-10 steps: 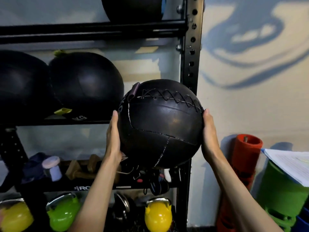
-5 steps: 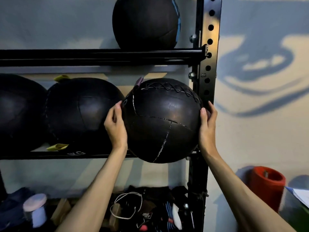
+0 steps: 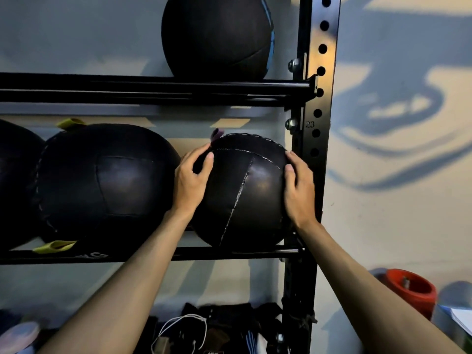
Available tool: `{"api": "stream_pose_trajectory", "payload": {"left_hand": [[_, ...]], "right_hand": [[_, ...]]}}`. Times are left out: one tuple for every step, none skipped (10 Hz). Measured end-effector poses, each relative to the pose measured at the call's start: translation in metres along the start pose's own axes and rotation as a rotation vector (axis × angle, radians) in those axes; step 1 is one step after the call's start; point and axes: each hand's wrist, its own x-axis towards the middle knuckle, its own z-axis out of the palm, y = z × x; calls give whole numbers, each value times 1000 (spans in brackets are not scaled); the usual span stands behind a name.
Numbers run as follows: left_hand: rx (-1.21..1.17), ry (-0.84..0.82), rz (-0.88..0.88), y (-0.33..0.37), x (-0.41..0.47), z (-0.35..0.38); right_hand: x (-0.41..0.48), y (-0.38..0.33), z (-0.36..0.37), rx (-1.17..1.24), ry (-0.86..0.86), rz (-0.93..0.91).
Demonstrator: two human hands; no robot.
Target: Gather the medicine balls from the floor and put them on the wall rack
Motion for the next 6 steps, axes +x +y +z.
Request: {"api": "stream_pose_trajectory", "payload": {"left_hand": [[43,-41,-101,-5,4,1],[118,-95,-216,-3,10,2],[196,-140,-253,5,13,0],[341,-126,-239,22,21,-9],[284,-77,-181,49,35,-12],[76,-60,-118,99,67,-13]], "right_hand": [[3,1,7,-17,-72,50],[12,-5,6,-81,-177,108],[15,-10,-3,-159,-243,106],[23,-20,-18,-277,-272,107],[36,-42,-26,-311,-250,52],[64,-95,-42,-145,-192,-41]]}}
